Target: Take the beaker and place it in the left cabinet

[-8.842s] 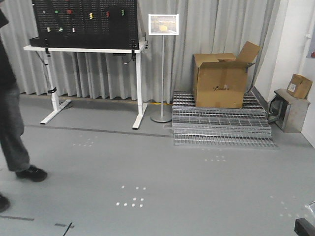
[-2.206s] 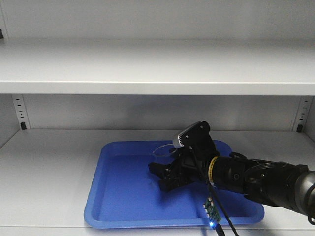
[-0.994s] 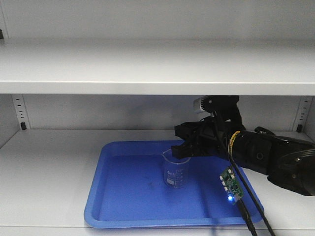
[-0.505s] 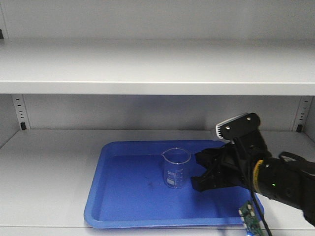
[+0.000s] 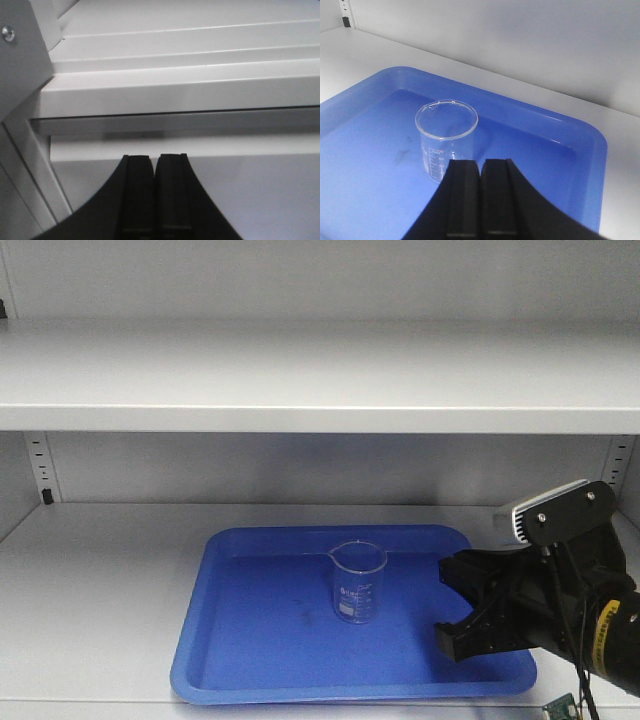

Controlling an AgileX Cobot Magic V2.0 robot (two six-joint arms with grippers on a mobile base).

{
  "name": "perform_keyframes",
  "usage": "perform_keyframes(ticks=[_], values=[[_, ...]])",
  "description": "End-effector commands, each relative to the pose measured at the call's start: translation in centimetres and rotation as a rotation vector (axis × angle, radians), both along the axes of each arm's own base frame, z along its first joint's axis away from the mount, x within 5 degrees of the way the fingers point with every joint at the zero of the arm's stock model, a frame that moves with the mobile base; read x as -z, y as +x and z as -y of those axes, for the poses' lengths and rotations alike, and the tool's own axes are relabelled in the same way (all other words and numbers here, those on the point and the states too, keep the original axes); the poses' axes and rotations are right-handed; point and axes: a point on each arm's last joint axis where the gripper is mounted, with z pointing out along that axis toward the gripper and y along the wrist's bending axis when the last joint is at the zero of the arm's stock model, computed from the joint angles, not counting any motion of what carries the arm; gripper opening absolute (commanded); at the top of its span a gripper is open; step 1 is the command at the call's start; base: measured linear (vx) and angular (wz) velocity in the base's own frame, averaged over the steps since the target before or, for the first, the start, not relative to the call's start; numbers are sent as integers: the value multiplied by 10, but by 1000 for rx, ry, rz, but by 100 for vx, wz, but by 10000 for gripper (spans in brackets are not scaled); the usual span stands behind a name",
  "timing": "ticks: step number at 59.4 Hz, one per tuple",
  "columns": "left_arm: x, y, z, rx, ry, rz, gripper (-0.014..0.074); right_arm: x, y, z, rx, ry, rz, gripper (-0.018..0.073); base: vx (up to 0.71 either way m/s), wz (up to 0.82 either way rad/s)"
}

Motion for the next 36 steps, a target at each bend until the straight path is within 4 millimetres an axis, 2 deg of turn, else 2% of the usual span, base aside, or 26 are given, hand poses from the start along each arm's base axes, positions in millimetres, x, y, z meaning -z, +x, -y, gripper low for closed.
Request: perform_keyframes(ticks=[1, 32, 36], values=[[-12, 1, 1, 18, -4, 99, 4, -16, -3, 2, 8, 20, 50, -5, 0, 0], [-12, 1, 1, 18, -4, 99, 4, -14, -1, 2, 14, 20, 42, -5, 0, 0], [-12, 1, 1, 18, -4, 99, 4, -15, 0, 5, 64, 88, 16, -5, 0, 0]])
